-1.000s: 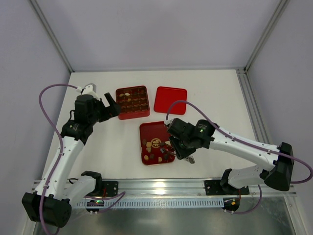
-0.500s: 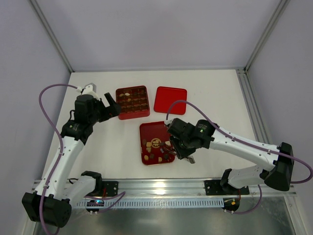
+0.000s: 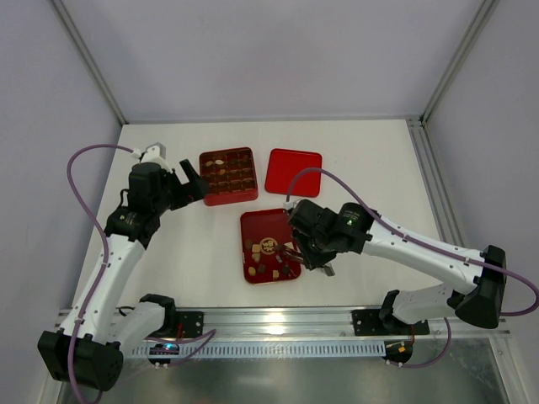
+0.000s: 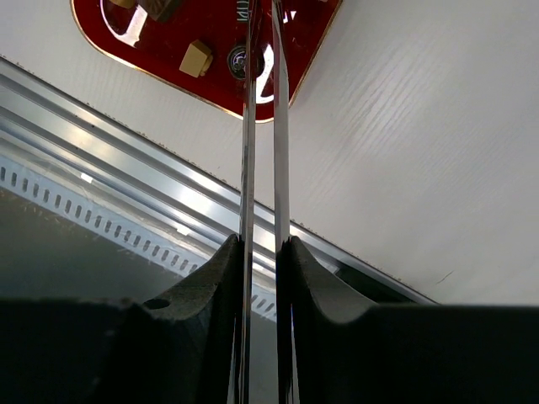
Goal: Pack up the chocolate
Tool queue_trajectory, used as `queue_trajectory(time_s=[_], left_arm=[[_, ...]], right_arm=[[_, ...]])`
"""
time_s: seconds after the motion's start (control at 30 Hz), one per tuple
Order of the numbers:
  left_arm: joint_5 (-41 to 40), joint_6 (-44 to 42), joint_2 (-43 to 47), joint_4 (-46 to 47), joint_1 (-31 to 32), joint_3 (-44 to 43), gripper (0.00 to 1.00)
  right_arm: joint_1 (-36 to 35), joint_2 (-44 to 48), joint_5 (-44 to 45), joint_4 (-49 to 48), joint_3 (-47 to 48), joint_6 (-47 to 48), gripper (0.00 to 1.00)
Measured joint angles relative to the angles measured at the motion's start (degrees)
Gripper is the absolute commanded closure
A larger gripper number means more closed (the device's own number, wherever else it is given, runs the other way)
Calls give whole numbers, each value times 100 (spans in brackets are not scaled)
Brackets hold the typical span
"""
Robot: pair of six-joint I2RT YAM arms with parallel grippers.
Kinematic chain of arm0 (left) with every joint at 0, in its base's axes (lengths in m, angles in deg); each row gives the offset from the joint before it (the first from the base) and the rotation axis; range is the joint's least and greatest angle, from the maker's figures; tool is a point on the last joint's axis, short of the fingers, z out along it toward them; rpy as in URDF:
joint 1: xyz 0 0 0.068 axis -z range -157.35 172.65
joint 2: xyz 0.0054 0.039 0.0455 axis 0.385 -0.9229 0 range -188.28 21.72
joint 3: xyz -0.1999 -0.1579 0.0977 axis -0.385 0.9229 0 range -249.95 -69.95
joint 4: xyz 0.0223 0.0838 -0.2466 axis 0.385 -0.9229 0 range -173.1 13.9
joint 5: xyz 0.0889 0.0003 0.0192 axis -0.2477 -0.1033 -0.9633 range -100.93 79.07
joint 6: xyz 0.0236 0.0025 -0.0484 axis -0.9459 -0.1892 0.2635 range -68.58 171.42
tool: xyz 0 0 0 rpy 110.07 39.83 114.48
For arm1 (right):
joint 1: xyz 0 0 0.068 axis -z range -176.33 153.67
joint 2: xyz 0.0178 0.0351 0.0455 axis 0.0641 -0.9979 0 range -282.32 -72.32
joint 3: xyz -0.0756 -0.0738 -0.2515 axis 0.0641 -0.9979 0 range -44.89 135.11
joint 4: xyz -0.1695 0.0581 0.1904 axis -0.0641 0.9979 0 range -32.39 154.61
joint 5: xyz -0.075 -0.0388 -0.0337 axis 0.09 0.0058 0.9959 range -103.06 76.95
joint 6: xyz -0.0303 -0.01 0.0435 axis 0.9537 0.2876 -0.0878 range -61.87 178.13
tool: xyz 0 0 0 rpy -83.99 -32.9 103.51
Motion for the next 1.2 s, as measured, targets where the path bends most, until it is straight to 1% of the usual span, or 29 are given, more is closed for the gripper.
queue_trajectory(time_s=[0.63, 0.8, 1.0, 1.2], left_arm=[[0, 2, 0, 0, 0, 0, 0], [0, 2, 0, 0, 0, 0, 0], [35, 2, 0, 0, 0, 0, 0], [76, 2, -2, 0, 0, 0, 0]], right_arm=[[9, -2, 149, 33, 535, 46, 77], [116, -52, 177, -11, 785, 151, 77], [385, -466, 186, -302, 1193, 382, 77], [706, -1150, 205, -772, 1705, 704, 78]])
